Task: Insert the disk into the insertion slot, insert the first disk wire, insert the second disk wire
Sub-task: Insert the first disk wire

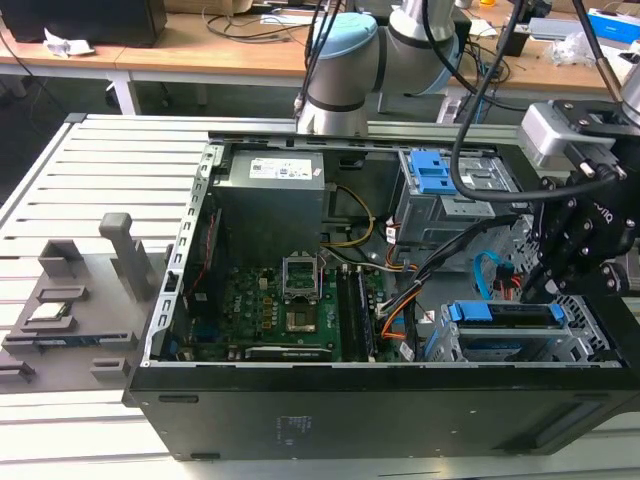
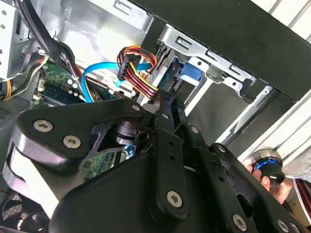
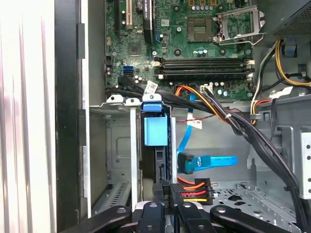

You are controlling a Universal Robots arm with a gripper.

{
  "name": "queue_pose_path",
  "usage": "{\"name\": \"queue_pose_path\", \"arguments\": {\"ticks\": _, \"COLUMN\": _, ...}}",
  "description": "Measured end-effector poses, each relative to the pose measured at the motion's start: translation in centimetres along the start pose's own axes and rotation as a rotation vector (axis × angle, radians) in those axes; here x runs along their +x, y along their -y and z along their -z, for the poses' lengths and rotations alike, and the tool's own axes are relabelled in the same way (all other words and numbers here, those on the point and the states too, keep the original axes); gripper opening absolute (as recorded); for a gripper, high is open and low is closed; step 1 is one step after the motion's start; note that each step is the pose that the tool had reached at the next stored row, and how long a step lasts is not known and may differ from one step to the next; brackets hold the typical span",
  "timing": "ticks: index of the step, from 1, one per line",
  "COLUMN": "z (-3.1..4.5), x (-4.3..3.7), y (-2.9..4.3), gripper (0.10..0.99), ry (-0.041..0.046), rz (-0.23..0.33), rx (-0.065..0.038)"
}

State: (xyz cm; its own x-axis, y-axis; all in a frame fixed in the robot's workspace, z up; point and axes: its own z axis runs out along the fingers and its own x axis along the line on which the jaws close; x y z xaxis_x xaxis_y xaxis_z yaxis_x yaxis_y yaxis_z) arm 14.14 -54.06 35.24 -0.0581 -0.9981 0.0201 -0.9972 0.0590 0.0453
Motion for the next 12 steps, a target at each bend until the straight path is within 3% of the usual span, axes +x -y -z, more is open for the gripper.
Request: {"name": "queue_pose_path", "arguments": {"ticks": 12, "z": -0.9, "x": -0.01, "y": 0.4, "gripper": 0.169, "ry": -0.0003, "rz": 0.0, "rx": 0.0}}
